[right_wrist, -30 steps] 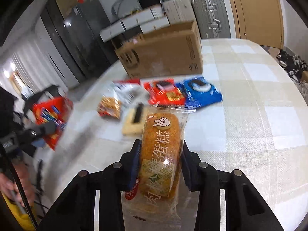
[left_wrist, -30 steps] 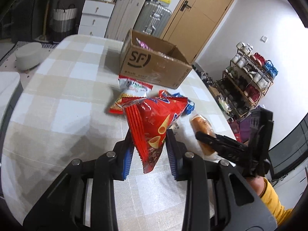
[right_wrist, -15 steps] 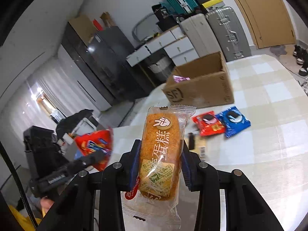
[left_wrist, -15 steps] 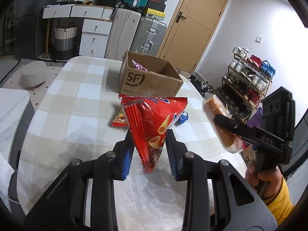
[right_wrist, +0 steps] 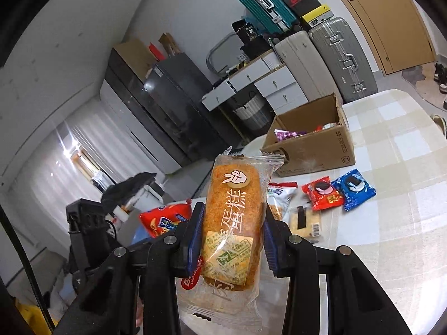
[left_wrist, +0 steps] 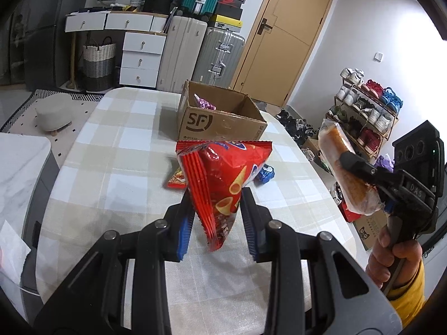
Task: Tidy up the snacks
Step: 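Lift both held snacks and carry them over the SF box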
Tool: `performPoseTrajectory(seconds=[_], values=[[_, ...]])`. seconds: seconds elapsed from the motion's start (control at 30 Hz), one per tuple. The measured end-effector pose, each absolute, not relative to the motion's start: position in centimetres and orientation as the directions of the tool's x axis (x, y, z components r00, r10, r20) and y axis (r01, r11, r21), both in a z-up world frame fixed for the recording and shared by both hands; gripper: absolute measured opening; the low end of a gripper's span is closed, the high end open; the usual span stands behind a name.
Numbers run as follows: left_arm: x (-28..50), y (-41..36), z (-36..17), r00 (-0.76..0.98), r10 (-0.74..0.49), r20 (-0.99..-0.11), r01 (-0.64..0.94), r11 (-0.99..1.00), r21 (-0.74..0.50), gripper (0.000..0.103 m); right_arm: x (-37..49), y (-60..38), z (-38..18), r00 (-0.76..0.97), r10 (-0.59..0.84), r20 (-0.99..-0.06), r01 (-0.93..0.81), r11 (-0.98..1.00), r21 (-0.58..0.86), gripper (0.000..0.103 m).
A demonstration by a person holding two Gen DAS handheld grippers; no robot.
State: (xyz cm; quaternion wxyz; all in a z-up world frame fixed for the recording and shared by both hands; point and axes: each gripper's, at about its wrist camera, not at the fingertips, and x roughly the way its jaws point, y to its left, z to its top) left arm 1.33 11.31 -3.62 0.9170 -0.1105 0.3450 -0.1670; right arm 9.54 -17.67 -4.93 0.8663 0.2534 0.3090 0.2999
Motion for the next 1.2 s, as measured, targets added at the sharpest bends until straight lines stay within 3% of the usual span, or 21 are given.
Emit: performPoseTrajectory(seconds=[0.63, 1.2], values=[[7.5, 8.5, 0.5, 0.707, -0.366, -0.605, 0.264, 0.931, -0.254, 0.029, 15.5, -19.3, -0.1, 0.644, 0.69, -0.33, -0.406, 0.674, 0.617, 0.038], [20.4, 4.8, 5.7, 0.69, -0.391, -0.61, 0.297, 0.921, -0.254, 0.029, 27.5, -19.5, 3.0, 0.648, 0.677, -0.348, -0.404, 0.693, 0.597, 0.038]])
